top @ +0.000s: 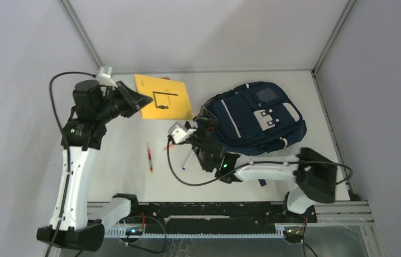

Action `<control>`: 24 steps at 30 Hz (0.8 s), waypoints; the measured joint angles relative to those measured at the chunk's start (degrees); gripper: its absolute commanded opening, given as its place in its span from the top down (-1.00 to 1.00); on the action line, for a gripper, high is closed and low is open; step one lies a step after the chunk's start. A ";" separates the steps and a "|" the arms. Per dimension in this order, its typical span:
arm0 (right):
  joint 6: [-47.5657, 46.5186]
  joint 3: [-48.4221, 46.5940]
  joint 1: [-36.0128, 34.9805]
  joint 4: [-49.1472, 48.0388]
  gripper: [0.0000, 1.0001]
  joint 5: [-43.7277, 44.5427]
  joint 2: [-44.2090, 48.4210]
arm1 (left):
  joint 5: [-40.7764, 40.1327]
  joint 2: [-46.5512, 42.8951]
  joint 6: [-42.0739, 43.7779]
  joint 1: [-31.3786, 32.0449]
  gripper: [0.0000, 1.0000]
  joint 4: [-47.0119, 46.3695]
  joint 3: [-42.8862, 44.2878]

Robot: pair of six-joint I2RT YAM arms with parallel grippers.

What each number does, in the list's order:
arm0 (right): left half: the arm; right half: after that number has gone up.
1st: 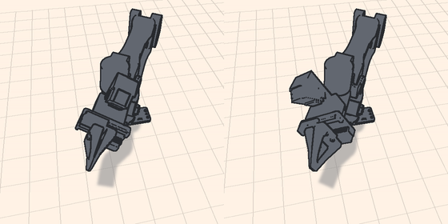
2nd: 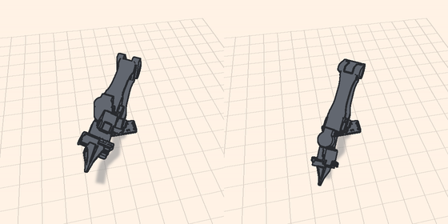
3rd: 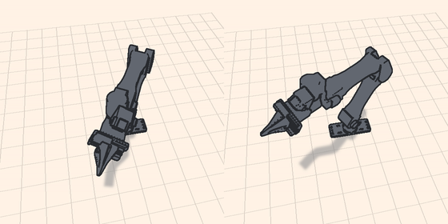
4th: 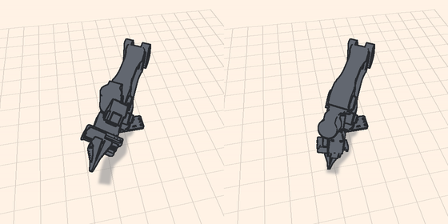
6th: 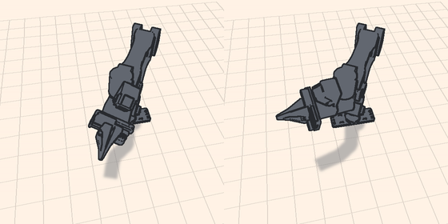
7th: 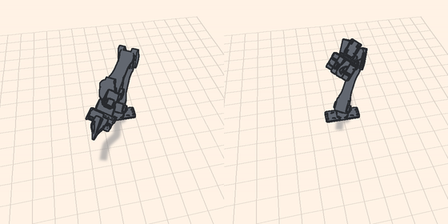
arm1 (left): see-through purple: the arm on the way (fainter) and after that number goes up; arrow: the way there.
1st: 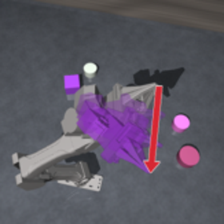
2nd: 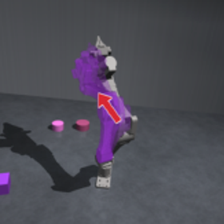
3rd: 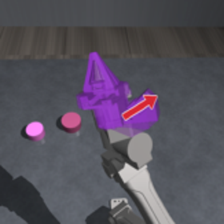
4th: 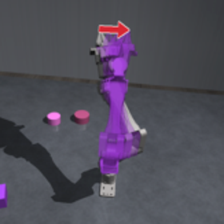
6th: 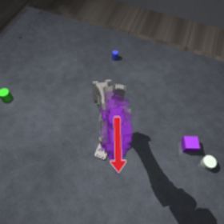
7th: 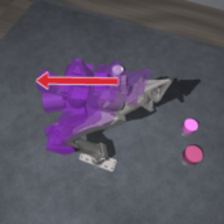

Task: Pack the student bag
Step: Pick up the book from the center of the board, then place the book in the student bag.

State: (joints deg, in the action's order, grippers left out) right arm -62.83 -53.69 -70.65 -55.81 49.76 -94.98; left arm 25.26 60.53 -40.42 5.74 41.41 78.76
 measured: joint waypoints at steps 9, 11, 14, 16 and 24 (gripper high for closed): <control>51.21 -21.59 24.70 64.11 -0.85 -29.94 13.14 | -15.21 -8.26 1.84 -3.52 1.00 -2.64 -4.09; 57.00 -24.87 29.94 71.12 -0.76 -35.89 11.43 | -15.21 -8.68 1.51 -3.41 1.00 -3.45 -6.54; 63.08 -26.34 33.16 79.97 -0.56 -42.58 7.52 | -15.08 -8.41 0.92 -3.02 1.00 -4.26 -10.84; 65.35 -26.27 32.65 84.65 -0.49 -45.27 4.31 | -15.04 -8.24 0.55 -2.62 1.00 -4.33 -13.40; 69.20 -26.23 27.56 93.59 -0.50 -42.07 -5.53 | -13.94 -8.24 -0.13 -1.62 1.00 -5.55 -15.87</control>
State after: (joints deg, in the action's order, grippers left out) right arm 6.37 -79.92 -43.09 37.78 7.68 -100.51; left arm 11.31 52.29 -40.56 4.12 35.86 62.89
